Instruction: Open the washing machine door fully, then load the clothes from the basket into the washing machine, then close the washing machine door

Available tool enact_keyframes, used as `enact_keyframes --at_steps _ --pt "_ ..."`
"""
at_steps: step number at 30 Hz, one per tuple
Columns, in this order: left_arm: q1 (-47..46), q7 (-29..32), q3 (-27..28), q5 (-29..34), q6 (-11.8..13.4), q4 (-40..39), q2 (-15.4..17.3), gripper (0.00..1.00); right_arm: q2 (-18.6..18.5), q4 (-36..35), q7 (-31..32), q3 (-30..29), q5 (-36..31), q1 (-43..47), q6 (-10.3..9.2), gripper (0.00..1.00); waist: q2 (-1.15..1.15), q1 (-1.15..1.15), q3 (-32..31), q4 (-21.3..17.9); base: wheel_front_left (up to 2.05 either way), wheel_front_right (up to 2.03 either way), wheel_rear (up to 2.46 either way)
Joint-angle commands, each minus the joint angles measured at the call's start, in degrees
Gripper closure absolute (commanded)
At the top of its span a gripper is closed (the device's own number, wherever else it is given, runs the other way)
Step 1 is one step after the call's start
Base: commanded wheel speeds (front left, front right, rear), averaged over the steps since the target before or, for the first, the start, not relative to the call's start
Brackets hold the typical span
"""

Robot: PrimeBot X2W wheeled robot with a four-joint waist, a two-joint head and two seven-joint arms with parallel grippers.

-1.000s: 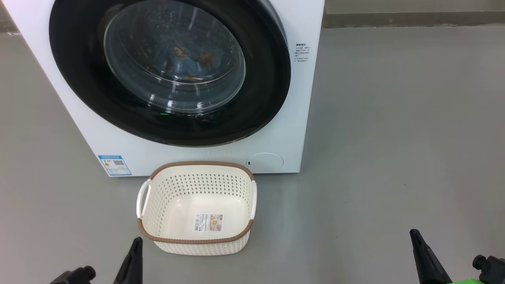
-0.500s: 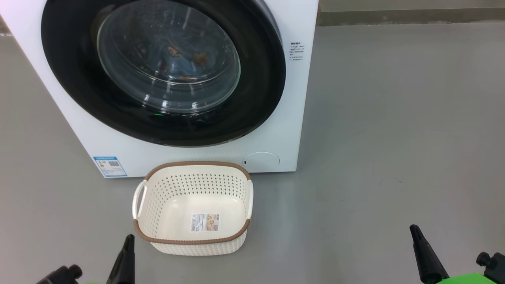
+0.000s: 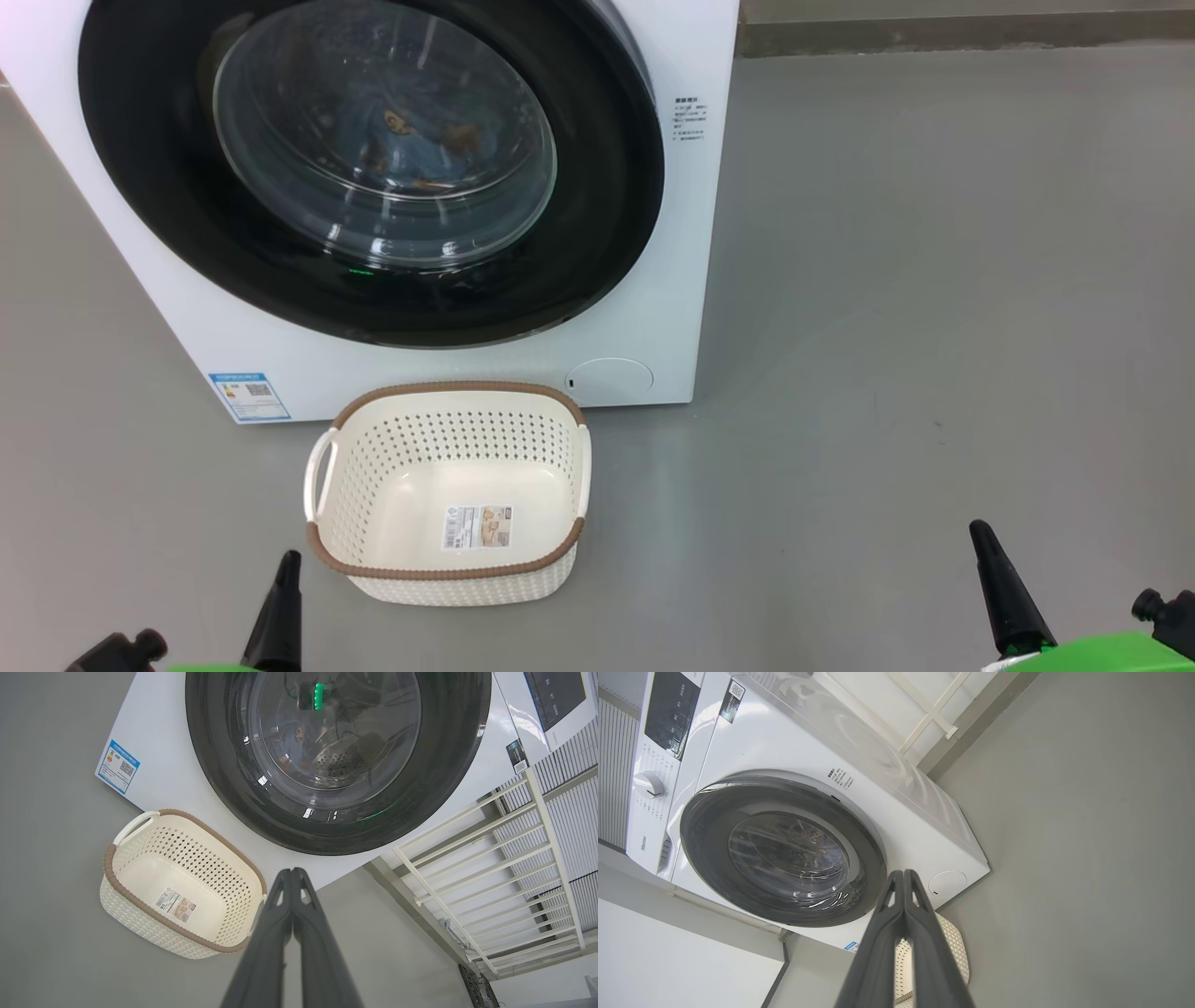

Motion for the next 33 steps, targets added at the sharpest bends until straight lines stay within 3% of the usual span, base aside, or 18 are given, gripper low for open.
enact_keyframes --at_steps 1,33 --pt "-2.8 0.2 1.8 -1.9 -0.7 -0.9 0.5 1.0 -0.9 -1.0 0.3 0.9 2.2 -2.8 0.07 1.0 0.0 0.0 0.0 -0.1 0.0 0.0 0.0" --pt "-5.2 4.3 7.3 -21.5 -2.7 1.7 -0.6 1.0 -1.1 4.5 2.9 0.8 23.3 -7.5 0.07 1.0 0.0 0.0 0.4 -2.0 0.0 0.0 0.0"
